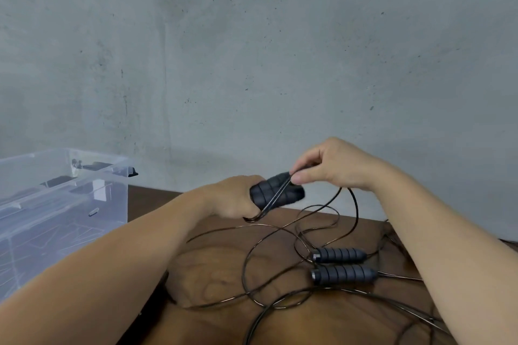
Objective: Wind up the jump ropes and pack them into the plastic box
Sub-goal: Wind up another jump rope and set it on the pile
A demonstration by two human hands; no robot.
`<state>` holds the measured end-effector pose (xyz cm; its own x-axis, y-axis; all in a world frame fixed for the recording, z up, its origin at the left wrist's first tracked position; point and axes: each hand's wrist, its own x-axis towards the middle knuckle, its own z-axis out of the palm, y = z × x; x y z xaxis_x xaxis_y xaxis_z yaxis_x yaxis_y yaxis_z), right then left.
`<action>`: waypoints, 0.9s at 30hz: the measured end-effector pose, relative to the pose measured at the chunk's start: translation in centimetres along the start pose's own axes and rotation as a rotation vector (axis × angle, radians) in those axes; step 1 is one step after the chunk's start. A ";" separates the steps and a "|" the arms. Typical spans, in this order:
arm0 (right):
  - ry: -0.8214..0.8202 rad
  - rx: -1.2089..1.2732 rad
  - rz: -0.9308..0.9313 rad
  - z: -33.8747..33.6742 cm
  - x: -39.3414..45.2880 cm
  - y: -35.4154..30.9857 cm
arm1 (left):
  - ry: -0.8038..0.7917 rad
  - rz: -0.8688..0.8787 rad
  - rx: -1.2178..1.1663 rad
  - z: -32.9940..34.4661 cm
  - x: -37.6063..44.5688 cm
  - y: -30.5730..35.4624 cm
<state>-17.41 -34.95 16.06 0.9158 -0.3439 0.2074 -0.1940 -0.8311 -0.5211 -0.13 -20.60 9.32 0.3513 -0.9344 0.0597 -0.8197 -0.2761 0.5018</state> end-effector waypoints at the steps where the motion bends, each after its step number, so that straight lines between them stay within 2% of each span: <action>1: 0.005 0.064 -0.002 -0.4 0.6 0.0 | -0.040 0.052 0.005 0.0 -0.1 0.8; 4: -0.018 0.235 0.033 -0.7 1.9 0.7 | -0.079 0.143 -0.002 -0.5 -0.6 3.0; 7: -0.062 0.574 0.105 0.2 2.3 1.8 | -0.101 0.156 -0.013 -1.5 -1.2 3.8; 10: -0.125 0.870 0.183 2.1 2.2 3.2 | -0.149 0.154 -0.122 -1.8 -1.7 3.7; 12: -0.174 1.049 0.156 3.7 2.3 4.3 | -0.168 0.143 -0.261 -1.9 -1.9 3.4; 14: -0.136 1.134 0.109 5.0 2.5 4.7 | -0.146 0.111 -0.347 -1.6 -1.7 3.2; 16: -0.051 1.126 0.106 6.2 2.5 4.5 | -0.054 0.053 -0.384 -1.3 -1.3 2.9; 19: -0.012 1.020 0.120 8.2 2.3 4.0 | 0.133 -0.030 -0.459 -1.7 -0.5 2.6; 21: 0.013 0.840 0.150 9.2 2.2 3.3 | 0.204 -0.041 -0.331 -2.0 0.1 2.2; 25: 0.110 -0.026 0.070 9.5 1.6 1.9 | 0.286 -0.123 -0.026 -0.7 1.0 0.9; 27: 0.131 -0.305 -0.015 9.1 0.9 1.5 | 0.332 -0.165 0.107 0.0 1.2 0.2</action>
<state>-13.68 -32.53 7.92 0.8704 -0.3671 0.3281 -0.2952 -0.9224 -0.2489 0.15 -21.74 9.49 0.5953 -0.7566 0.2705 -0.7763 -0.4548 0.4364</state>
